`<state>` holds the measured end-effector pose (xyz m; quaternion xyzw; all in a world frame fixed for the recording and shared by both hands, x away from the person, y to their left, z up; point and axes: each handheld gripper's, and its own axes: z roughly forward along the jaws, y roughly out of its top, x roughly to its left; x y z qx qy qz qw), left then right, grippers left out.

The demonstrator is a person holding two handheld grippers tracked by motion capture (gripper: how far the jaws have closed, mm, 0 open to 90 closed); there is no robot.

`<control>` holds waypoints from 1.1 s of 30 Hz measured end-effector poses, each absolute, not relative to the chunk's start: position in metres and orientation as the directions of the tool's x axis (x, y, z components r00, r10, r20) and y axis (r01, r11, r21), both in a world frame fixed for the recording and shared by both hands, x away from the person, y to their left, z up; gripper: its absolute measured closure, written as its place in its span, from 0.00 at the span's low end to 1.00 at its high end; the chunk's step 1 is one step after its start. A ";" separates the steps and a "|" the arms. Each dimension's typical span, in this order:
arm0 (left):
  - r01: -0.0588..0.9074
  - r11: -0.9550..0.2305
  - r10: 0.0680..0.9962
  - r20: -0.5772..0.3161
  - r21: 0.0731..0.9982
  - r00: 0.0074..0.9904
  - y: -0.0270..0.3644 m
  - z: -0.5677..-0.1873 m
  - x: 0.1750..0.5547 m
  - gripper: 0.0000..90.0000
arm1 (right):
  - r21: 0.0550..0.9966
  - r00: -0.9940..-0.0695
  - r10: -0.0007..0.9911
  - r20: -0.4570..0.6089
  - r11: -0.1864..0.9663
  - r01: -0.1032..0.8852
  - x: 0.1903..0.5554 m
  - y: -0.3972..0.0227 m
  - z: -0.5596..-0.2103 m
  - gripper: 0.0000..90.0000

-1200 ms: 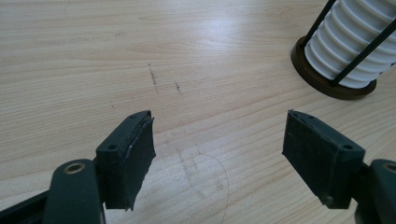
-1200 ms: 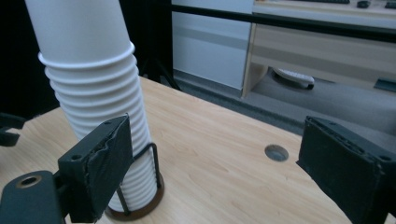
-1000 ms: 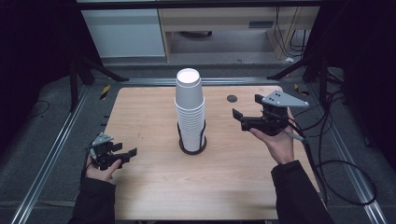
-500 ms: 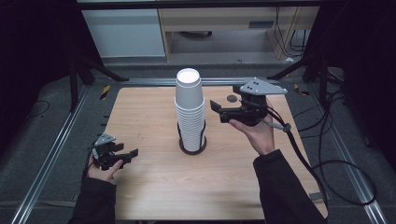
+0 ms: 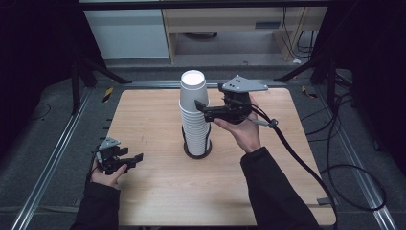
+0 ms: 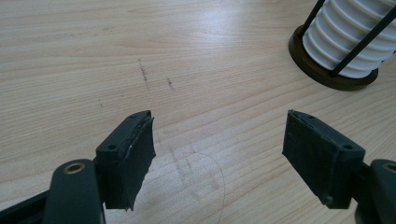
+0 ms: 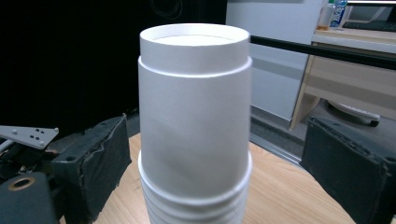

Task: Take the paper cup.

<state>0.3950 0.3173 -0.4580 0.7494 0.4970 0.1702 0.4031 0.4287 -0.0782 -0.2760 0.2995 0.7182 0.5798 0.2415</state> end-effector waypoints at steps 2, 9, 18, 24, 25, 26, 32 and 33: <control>0.607 -0.181 0.882 -0.146 0.774 0.449 0.317 -0.458 0.395 0.27 | 0.976 -0.708 0.706 -0.002 0.157 0.153 0.432 -0.071 -0.278 0.09; 0.608 -0.180 0.881 -0.148 0.774 0.449 0.317 -0.458 0.395 0.26 | 0.973 -0.712 0.702 -0.007 0.168 0.156 0.444 -0.057 -0.284 0.08; 0.610 -0.181 0.881 -0.148 0.772 0.449 0.317 -0.458 0.396 0.26 | 0.973 -0.720 0.694 0.016 0.154 0.170 0.454 -0.050 -0.294 0.08; 0.609 -0.180 0.881 -0.149 0.772 0.450 0.317 -0.458 0.396 0.26 | 0.973 -0.724 0.690 0.004 0.166 0.163 0.459 -0.037 -0.298 0.08; 0.609 -0.181 0.880 -0.149 0.772 0.450 0.317 -0.458 0.396 0.26 | 0.972 -0.722 0.692 -0.002 0.171 0.162 0.460 -0.035 -0.298 0.08; 0.609 -0.181 0.880 -0.149 0.772 0.450 0.317 -0.458 0.396 0.26 | 0.972 -0.722 0.692 -0.002 0.171 0.162 0.460 -0.035 -0.298 0.08; 0.610 -0.179 0.880 -0.151 0.772 0.450 0.317 -0.458 0.395 0.26 | 0.967 -0.710 0.704 -0.008 0.186 0.173 0.464 -0.031 -0.303 0.10; 0.610 -0.181 0.880 -0.150 0.771 0.451 0.317 -0.458 0.396 0.26 | 0.966 -0.709 0.705 -0.017 0.195 0.171 0.464 -0.030 -0.304 0.11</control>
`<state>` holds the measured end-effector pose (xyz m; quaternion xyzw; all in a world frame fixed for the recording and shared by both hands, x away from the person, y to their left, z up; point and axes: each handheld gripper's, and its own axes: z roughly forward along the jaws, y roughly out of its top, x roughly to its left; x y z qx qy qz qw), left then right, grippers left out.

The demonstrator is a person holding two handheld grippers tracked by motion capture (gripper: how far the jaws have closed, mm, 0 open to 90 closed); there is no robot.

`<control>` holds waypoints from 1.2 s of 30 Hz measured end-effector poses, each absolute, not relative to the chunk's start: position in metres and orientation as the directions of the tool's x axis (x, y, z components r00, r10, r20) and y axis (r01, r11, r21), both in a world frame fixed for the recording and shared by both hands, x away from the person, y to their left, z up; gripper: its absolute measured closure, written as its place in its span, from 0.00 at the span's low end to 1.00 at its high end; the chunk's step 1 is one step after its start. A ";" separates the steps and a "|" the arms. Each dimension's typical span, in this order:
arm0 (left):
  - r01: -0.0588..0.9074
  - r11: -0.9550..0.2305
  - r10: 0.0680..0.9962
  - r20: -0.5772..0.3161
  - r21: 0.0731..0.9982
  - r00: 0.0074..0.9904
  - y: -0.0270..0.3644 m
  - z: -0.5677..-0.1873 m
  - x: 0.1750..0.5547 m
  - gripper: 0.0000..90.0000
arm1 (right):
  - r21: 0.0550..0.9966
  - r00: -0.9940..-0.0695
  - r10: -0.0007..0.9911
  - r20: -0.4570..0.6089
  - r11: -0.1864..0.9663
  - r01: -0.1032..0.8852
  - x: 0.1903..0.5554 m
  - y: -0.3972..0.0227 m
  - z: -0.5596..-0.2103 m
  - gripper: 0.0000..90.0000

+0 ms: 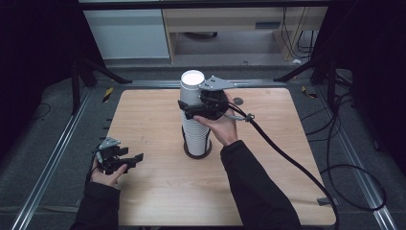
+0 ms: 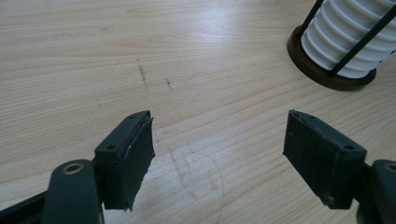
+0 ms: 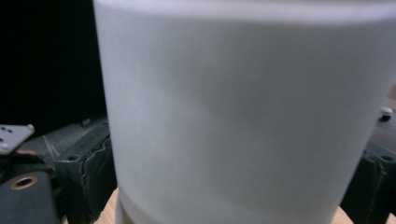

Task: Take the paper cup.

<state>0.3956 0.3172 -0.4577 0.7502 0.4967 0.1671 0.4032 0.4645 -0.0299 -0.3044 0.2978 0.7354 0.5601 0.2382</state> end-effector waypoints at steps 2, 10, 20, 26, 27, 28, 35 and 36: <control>0.611 -0.182 0.880 -0.149 0.771 0.451 0.317 -0.458 0.396 0.26 | 0.965 -0.710 0.704 -0.020 0.198 0.169 0.464 -0.029 -0.305 0.11; 0.611 -0.182 0.881 -0.148 0.770 0.450 0.318 -0.458 0.396 0.26 | 0.967 -0.704 0.710 -0.029 0.200 0.161 0.463 -0.029 -0.304 0.14; 0.613 -0.182 0.881 -0.150 0.769 0.449 0.318 -0.457 0.396 0.26 | 0.983 -0.720 0.693 -0.018 0.144 0.114 0.457 -0.036 -0.287 0.16; 0.612 -0.185 0.880 -0.147 0.769 0.451 0.316 -0.457 0.395 0.25 | 0.979 -0.717 0.693 -0.083 0.190 0.071 0.453 -0.039 -0.261 0.16; 0.612 -0.186 0.879 -0.148 0.768 0.453 0.316 -0.457 0.395 0.25 | 0.980 -0.717 0.692 -0.082 0.188 0.069 0.453 -0.040 -0.259 0.16; 0.613 -0.186 0.879 -0.148 0.768 0.452 0.316 -0.457 0.395 0.25 | 0.981 -0.719 0.690 -0.082 0.185 0.065 0.453 -0.040 -0.257 0.16; 0.614 -0.183 0.880 -0.150 0.768 0.451 0.317 -0.457 0.396 0.25 | 0.985 -0.722 0.686 -0.085 0.167 0.043 0.450 -0.045 -0.244 0.16; 0.614 -0.185 0.879 -0.150 0.768 0.452 0.317 -0.457 0.396 0.25 | 0.986 -0.725 0.684 -0.086 0.162 0.035 0.448 -0.047 -0.239 0.16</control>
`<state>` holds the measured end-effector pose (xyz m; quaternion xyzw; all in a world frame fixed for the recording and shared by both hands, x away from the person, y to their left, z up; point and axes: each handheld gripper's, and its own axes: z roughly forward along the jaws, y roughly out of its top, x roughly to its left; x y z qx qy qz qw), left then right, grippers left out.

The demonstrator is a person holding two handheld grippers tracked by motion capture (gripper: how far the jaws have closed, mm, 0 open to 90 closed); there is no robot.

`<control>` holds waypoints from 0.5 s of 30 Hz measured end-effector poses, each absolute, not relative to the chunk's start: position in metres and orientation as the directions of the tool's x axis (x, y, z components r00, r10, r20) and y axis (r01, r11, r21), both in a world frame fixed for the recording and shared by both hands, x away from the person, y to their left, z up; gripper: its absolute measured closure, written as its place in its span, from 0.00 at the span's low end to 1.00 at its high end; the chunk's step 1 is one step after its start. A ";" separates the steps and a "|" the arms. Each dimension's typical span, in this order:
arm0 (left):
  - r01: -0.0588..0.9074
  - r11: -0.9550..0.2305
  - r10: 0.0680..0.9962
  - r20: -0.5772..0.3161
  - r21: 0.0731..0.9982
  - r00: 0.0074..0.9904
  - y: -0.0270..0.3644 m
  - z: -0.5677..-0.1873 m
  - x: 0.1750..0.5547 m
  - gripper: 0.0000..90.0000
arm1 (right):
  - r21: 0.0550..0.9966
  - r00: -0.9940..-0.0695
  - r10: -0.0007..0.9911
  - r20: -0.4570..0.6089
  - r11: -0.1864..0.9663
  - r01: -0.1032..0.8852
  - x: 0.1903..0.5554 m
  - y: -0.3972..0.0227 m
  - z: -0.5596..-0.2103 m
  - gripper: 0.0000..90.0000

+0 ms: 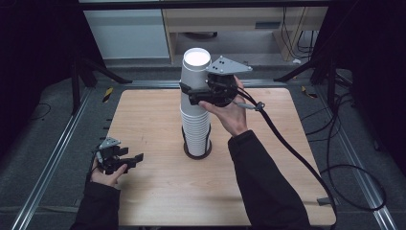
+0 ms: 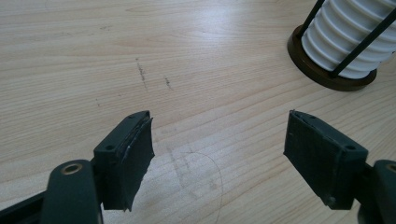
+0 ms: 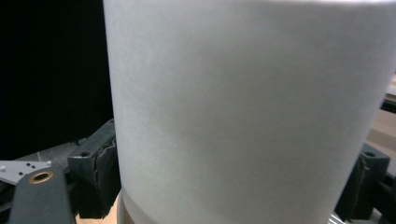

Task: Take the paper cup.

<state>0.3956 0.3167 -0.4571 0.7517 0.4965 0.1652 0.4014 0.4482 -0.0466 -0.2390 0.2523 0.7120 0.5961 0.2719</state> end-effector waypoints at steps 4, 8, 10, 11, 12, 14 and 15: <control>0.613 -0.184 0.879 -0.150 0.768 0.452 0.316 -0.457 0.395 0.25 | 0.987 -0.727 0.679 -0.097 0.160 0.018 0.446 -0.049 -0.231 0.16; 0.612 -0.181 0.879 -0.152 0.770 0.451 0.317 -0.457 0.396 0.25 | 0.988 -0.724 0.681 -0.105 0.153 0.001 0.442 -0.052 -0.222 0.16; 0.612 -0.181 0.879 -0.152 0.770 0.451 0.317 -0.457 0.396 0.25 | 0.987 -0.721 0.684 -0.115 0.158 -0.008 0.441 -0.054 -0.218 0.16; 0.612 -0.181 0.879 -0.152 0.770 0.451 0.317 -0.457 0.396 0.25 | 0.987 -0.720 0.684 -0.118 0.157 -0.013 0.440 -0.056 -0.216 0.16; 0.612 -0.181 0.879 -0.152 0.770 0.451 0.317 -0.457 0.396 0.25 | 0.987 -0.721 0.683 -0.121 0.159 -0.016 0.440 -0.057 -0.215 0.16; 0.613 -0.178 0.879 -0.156 0.770 0.450 0.317 -0.456 0.395 0.25 | 0.986 -0.717 0.686 -0.126 0.163 -0.018 0.438 -0.061 -0.211 0.16; 0.613 -0.178 0.879 -0.156 0.770 0.450 0.317 -0.456 0.395 0.25 | 0.986 -0.717 0.686 -0.126 0.163 -0.018 0.438 -0.061 -0.211 0.16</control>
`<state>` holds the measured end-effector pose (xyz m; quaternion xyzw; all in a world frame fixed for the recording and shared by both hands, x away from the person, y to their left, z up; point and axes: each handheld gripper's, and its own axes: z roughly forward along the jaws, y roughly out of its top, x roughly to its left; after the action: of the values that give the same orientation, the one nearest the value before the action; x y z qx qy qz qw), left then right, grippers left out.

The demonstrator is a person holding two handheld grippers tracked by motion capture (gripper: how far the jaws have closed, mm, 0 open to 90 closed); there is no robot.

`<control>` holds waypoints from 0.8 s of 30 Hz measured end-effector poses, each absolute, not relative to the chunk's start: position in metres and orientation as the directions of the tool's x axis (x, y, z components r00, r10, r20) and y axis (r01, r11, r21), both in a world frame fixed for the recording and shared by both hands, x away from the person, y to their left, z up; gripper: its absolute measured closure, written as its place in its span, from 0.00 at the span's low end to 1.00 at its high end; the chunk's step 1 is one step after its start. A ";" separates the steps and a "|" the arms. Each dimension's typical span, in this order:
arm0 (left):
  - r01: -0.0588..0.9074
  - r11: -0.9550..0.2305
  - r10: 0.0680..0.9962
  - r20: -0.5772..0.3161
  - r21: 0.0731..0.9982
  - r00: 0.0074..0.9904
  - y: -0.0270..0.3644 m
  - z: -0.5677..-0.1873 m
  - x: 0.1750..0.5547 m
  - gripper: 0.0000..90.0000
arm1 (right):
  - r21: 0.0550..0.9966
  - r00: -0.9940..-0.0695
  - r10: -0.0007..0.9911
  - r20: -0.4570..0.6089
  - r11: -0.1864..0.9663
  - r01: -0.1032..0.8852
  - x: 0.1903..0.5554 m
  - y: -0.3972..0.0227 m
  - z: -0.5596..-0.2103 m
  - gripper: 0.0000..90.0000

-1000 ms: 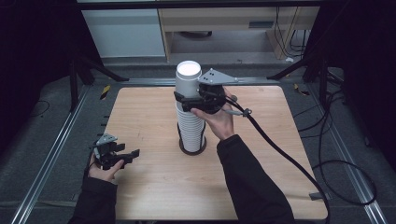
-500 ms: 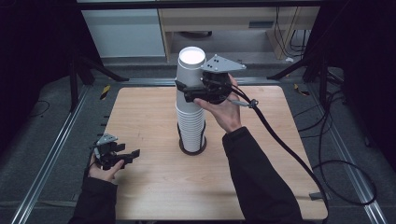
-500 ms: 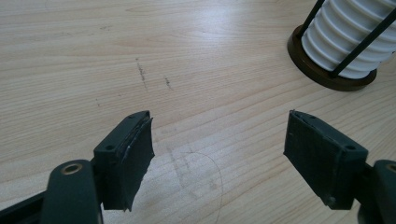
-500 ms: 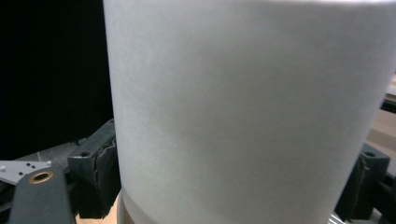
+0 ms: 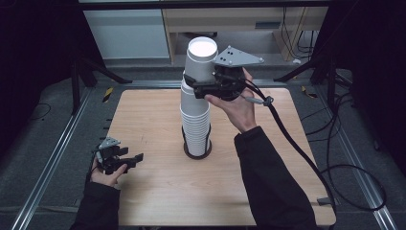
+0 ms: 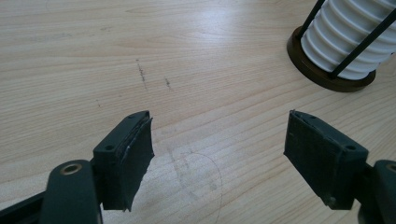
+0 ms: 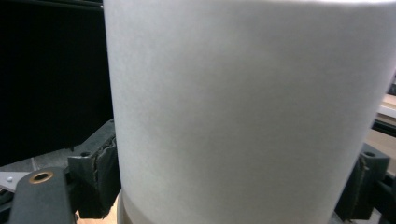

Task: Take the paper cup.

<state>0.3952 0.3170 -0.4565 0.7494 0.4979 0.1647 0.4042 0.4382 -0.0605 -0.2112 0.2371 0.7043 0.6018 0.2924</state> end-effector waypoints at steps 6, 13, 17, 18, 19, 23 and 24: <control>0.613 -0.176 0.880 -0.156 0.771 0.448 0.317 -0.456 0.395 0.25 | 0.975 -0.696 0.695 -0.179 0.218 -0.032 0.430 -0.079 -0.206 0.16; 0.607 -0.183 0.875 -0.153 0.773 0.459 0.316 -0.454 0.395 0.25 | 0.966 -0.677 0.707 -0.203 0.259 -0.019 0.414 -0.109 -0.218 0.16; 0.605 -0.180 0.874 -0.156 0.776 0.461 0.314 -0.452 0.394 0.25 | 0.960 -0.675 0.707 -0.212 0.279 -0.009 0.408 -0.121 -0.226 0.16; 0.601 -0.181 0.871 -0.157 0.778 0.466 0.314 -0.451 0.395 0.25 | 0.957 -0.674 0.706 -0.218 0.291 -0.005 0.405 -0.125 -0.229 0.16; 0.601 -0.181 0.869 -0.159 0.779 0.469 0.313 -0.450 0.394 0.25 | 0.951 -0.677 0.700 -0.226 0.310 0.003 0.400 -0.134 -0.237 0.16; 0.593 -0.190 0.861 -0.157 0.782 0.484 0.309 -0.447 0.394 0.25 | 0.940 -0.687 0.689 -0.232 0.339 0.022 0.394 -0.145 -0.252 0.16; 0.591 -0.191 0.859 -0.159 0.784 0.487 0.308 -0.446 0.394 0.25 | 0.938 -0.690 0.685 -0.235 0.347 0.025 0.393 -0.146 -0.254 0.16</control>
<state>0.3938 0.3080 -0.4456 0.7547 0.4803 0.1603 0.4172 0.3930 -0.1462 -0.2543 0.2343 0.7572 0.5212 0.3165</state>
